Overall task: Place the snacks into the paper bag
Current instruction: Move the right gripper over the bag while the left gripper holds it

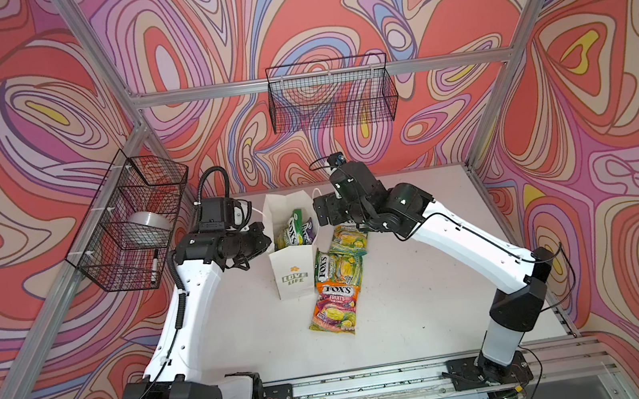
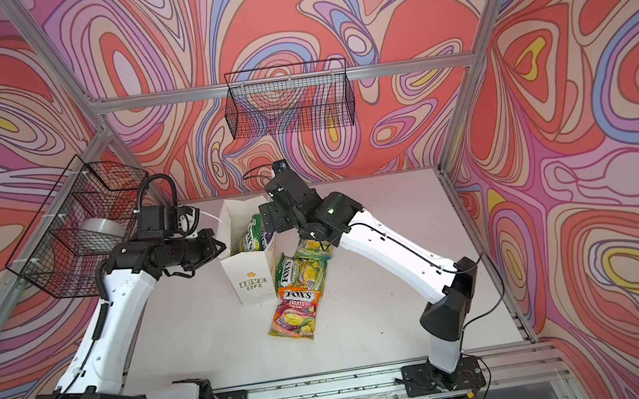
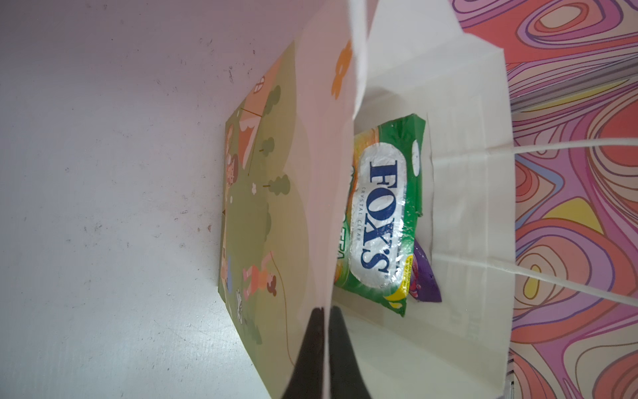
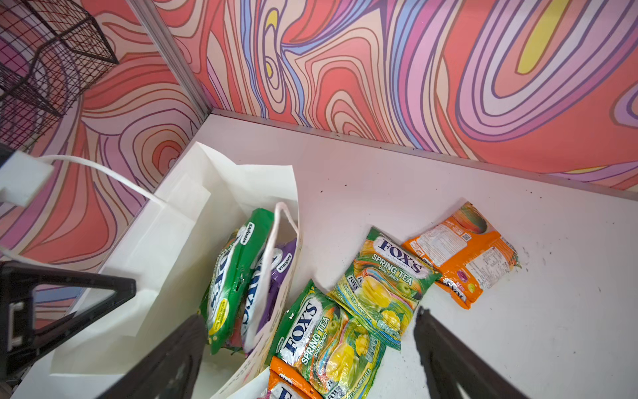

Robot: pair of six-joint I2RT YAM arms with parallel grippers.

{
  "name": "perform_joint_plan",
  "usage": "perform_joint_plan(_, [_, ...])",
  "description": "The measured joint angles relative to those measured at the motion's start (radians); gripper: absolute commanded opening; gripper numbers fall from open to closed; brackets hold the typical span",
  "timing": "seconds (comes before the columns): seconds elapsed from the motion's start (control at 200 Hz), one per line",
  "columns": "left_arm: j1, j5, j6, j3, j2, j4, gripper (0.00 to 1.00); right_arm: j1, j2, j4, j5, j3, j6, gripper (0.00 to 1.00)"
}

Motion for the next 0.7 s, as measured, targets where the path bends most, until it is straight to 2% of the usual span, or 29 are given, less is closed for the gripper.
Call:
perform_joint_plan(0.2, [0.000,0.000,0.000,0.000,0.000,0.000,0.00,-0.020,0.039,0.024,-0.068,-0.005,0.021,0.98])
perform_joint_plan(0.341, [0.000,0.000,0.000,0.000,0.000,0.000,0.00,-0.020,0.089,0.033,-0.107,-0.005,0.032,0.86])
perform_joint_plan(0.406, [0.000,0.000,0.000,0.000,0.000,0.000,0.00,-0.020,0.111,0.034,-0.122,-0.004,0.032,0.69])
perform_joint_plan(0.586, [0.000,0.000,0.000,0.000,0.000,0.000,0.00,-0.020,0.147,0.044,-0.166,0.007,0.040,0.00])
perform_joint_plan(0.701, [0.000,-0.001,0.000,0.000,0.000,0.000,0.00,-0.019,0.152,0.049,-0.195,0.030,0.036,0.00])
